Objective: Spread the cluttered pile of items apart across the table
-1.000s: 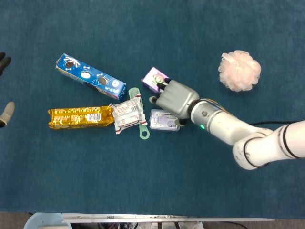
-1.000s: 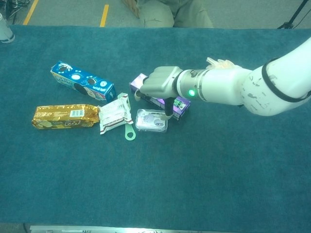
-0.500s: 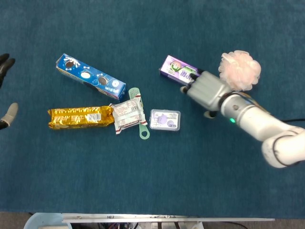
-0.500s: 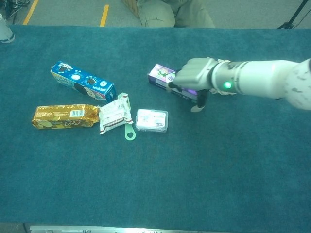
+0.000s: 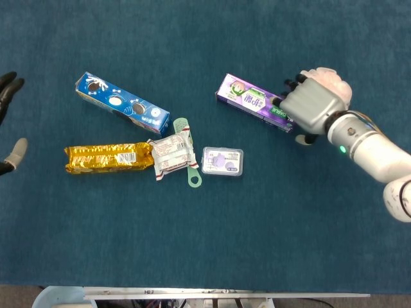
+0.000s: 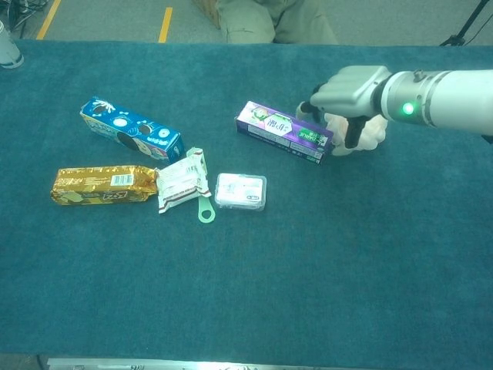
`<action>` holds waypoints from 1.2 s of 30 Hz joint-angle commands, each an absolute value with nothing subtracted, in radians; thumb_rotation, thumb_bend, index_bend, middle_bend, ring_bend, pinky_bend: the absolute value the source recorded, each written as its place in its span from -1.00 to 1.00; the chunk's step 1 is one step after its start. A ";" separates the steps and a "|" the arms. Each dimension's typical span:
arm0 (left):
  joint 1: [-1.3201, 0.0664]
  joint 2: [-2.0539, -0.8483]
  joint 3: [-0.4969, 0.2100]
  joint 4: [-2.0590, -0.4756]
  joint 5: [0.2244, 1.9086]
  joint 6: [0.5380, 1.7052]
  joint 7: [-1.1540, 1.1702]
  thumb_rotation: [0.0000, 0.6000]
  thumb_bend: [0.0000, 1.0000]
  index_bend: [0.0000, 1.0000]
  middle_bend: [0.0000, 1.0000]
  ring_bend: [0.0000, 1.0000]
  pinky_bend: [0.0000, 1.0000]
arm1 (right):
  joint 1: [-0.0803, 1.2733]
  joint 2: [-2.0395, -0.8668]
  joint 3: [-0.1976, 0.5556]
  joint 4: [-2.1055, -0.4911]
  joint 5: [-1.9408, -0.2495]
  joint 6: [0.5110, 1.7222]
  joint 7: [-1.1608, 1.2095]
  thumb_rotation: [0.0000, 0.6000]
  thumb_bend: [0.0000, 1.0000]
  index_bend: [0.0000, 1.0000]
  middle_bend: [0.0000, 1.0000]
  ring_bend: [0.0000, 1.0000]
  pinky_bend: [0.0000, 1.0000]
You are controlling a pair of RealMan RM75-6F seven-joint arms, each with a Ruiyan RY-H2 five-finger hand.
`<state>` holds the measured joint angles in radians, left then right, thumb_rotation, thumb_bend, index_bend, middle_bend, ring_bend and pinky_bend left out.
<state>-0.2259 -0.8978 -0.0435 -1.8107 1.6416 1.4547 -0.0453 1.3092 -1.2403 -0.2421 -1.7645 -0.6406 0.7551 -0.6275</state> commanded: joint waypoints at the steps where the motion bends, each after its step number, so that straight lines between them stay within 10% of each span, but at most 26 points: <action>1: -0.226 -0.897 -0.044 -1.813 1.641 1.453 -0.042 1.00 -0.26 -0.93 -0.86 -0.75 -0.30 | 1.284 -1.211 -0.183 -1.816 -0.748 0.743 -0.572 0.64 -0.54 -0.67 -0.39 -0.78 -0.71; 36: -0.210 -0.878 -0.038 -1.828 1.643 1.461 -0.051 1.00 -0.26 -0.93 -0.86 -0.75 -0.31 | 1.445 -1.553 -0.118 -1.761 -0.656 0.731 -0.764 0.49 -0.54 -0.67 -0.42 -0.78 -0.70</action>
